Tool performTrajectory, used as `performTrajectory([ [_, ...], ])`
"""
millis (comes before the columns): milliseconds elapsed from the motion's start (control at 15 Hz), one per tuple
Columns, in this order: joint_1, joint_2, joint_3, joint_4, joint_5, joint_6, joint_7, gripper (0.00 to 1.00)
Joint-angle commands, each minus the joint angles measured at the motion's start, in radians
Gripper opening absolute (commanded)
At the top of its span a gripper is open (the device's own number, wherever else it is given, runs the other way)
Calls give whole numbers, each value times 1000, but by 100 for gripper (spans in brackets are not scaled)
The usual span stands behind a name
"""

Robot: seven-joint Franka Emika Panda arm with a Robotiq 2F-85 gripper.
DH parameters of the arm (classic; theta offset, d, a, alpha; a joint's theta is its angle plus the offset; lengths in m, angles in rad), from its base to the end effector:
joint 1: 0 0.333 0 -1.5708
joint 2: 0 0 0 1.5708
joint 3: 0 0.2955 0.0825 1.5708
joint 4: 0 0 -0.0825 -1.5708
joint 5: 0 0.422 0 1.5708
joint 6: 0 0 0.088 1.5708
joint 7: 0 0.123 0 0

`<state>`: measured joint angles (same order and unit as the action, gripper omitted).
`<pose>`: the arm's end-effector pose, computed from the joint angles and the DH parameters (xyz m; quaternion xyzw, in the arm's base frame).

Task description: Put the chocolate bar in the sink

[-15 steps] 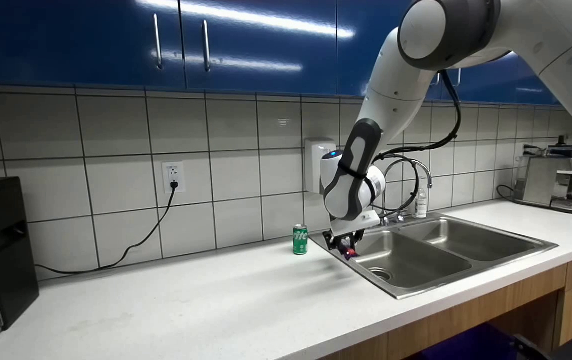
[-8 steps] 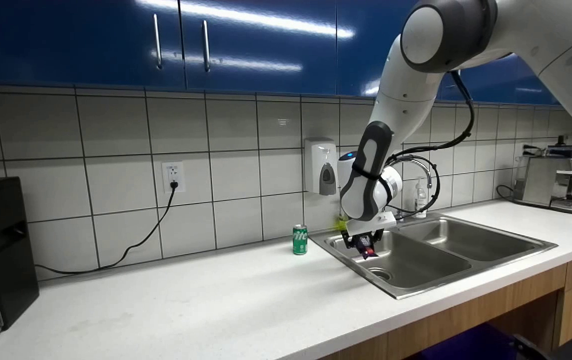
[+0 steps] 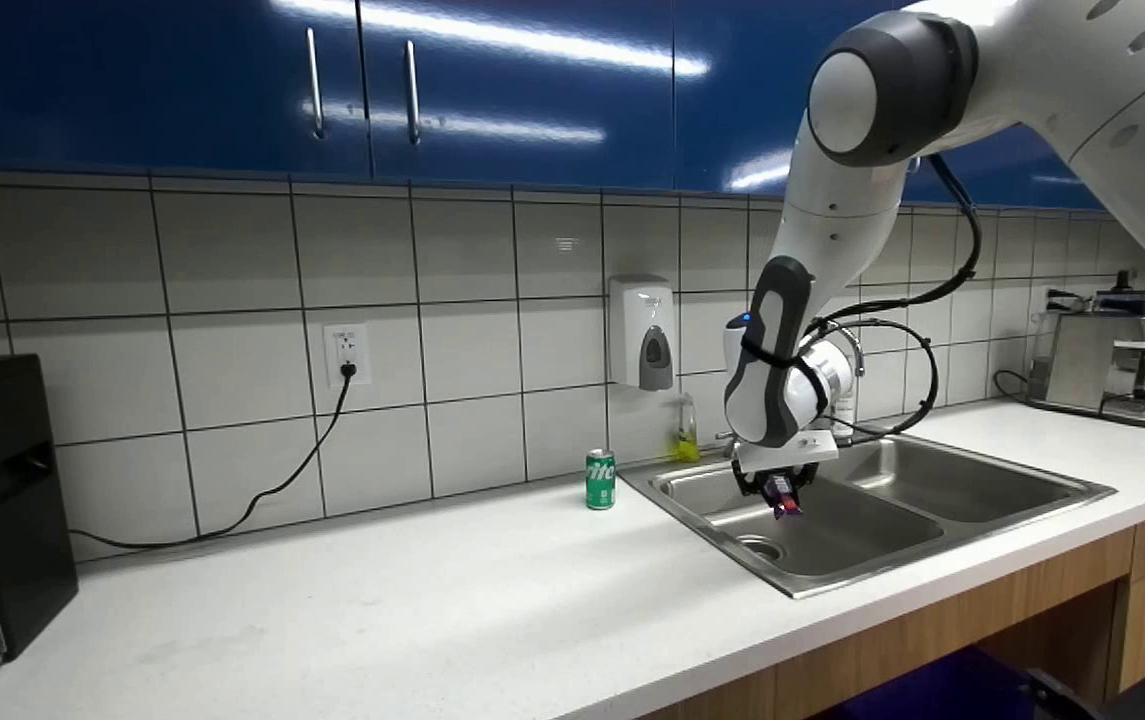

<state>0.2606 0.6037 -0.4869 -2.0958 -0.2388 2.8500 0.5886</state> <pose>0.5945 -0.1392 0.1132 0.9512 -0.2368 0.1234 0.1546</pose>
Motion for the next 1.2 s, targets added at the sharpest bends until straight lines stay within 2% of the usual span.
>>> performTrajectory([
  [0, -49, 51, 1, 28, 43, 40, -3, 17],
  [467, -115, 188, 27, 137, 150, 55, -31, 17],
  [1133, -152, 373, 73, 324, 247, 35, -45, 17],
])
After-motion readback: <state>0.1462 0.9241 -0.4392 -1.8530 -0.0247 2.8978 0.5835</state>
